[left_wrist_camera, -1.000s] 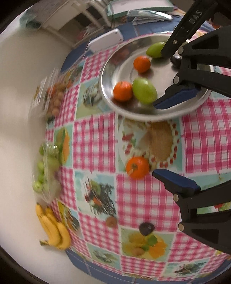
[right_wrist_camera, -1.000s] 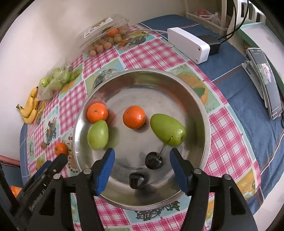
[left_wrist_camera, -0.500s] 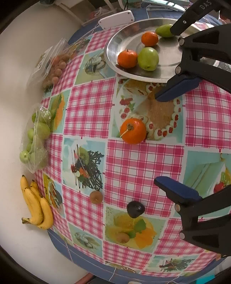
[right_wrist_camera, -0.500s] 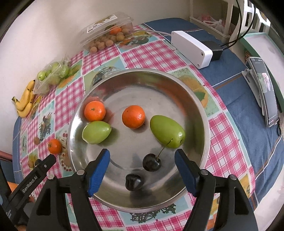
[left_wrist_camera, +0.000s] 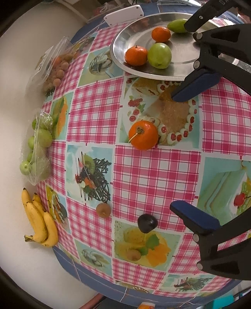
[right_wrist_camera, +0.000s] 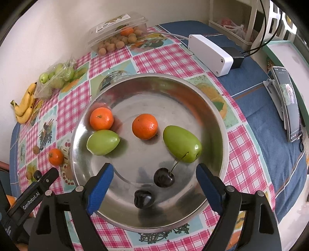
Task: Organize fruits
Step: 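Move both open grippers from the bowl back toward the fruit row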
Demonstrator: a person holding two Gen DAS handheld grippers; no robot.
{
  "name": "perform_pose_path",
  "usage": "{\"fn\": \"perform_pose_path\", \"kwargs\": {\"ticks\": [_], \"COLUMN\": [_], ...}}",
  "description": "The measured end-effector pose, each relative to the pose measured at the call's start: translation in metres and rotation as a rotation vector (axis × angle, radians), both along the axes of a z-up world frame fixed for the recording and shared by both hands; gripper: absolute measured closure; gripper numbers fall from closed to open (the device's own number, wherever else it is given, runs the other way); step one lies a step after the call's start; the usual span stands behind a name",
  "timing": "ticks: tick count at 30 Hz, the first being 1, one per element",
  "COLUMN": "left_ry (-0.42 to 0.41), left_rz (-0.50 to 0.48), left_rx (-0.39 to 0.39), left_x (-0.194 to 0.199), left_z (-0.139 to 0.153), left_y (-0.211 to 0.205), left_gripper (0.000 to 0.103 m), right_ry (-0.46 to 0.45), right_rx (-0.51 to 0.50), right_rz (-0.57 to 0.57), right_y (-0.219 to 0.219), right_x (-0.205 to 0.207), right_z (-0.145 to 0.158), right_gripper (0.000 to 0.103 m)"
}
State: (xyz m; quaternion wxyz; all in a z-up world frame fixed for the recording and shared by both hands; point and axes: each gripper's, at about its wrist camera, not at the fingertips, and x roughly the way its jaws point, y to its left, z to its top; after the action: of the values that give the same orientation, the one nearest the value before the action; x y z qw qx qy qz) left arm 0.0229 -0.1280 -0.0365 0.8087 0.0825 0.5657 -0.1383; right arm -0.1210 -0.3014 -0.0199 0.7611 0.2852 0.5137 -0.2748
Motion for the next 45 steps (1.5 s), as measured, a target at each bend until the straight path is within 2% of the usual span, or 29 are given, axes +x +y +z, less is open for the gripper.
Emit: {"fn": "perform_pose_path", "kwargs": {"ticks": [5, 6, 7, 8, 19, 24, 29, 33, 40, 45], "left_ry": [-0.013, -0.017, -0.022, -0.025, -0.011, -0.056, -0.063, -0.098, -0.133, -0.158], "left_rz": [0.008, 0.005, 0.002, 0.001, -0.015, -0.062, -0.073, -0.081, -0.043, -0.004], "left_rx": [0.008, 0.010, 0.012, 0.014, 0.007, 0.023, 0.007, 0.025, 0.030, 0.050], "left_x": [0.000, 0.001, 0.000, 0.000, -0.001, -0.006, -0.006, -0.004, 0.009, 0.022], "left_z": [0.000, 0.000, 0.000, 0.001, 0.000, 0.010, 0.018, 0.025, 0.035, 0.043], "left_y": [0.002, 0.002, 0.002, 0.002, 0.000, -0.006, -0.003, 0.003, 0.025, 0.049], "left_gripper": [0.000, 0.000, 0.000, 0.000, 0.000, 0.000, 0.000, 0.000, 0.000, 0.000], "right_ry": [-0.001, 0.001, 0.003, 0.006, 0.020, 0.007, -0.019, -0.030, -0.025, -0.038], "right_rx": [-0.020, -0.027, -0.034, -0.039, -0.047, -0.043, -0.048, -0.057, -0.060, -0.045], "right_rz": [0.012, 0.014, 0.016, 0.018, 0.029, 0.031, 0.042, 0.047, 0.042, 0.086], "right_y": [0.001, 0.002, 0.002, 0.002, 0.002, 0.005, 0.008, 0.012, 0.023, 0.038], "right_x": [0.001, 0.001, 0.001, 0.001, 0.000, 0.001, 0.000, 0.002, 0.010, 0.027], "right_z": [0.001, 0.001, 0.001, 0.000, -0.002, 0.000, 0.006, 0.009, 0.008, 0.009], "right_gripper": [0.014, 0.012, 0.003, 0.001, 0.001, 0.001, 0.001, 0.001, 0.001, 0.001]}}
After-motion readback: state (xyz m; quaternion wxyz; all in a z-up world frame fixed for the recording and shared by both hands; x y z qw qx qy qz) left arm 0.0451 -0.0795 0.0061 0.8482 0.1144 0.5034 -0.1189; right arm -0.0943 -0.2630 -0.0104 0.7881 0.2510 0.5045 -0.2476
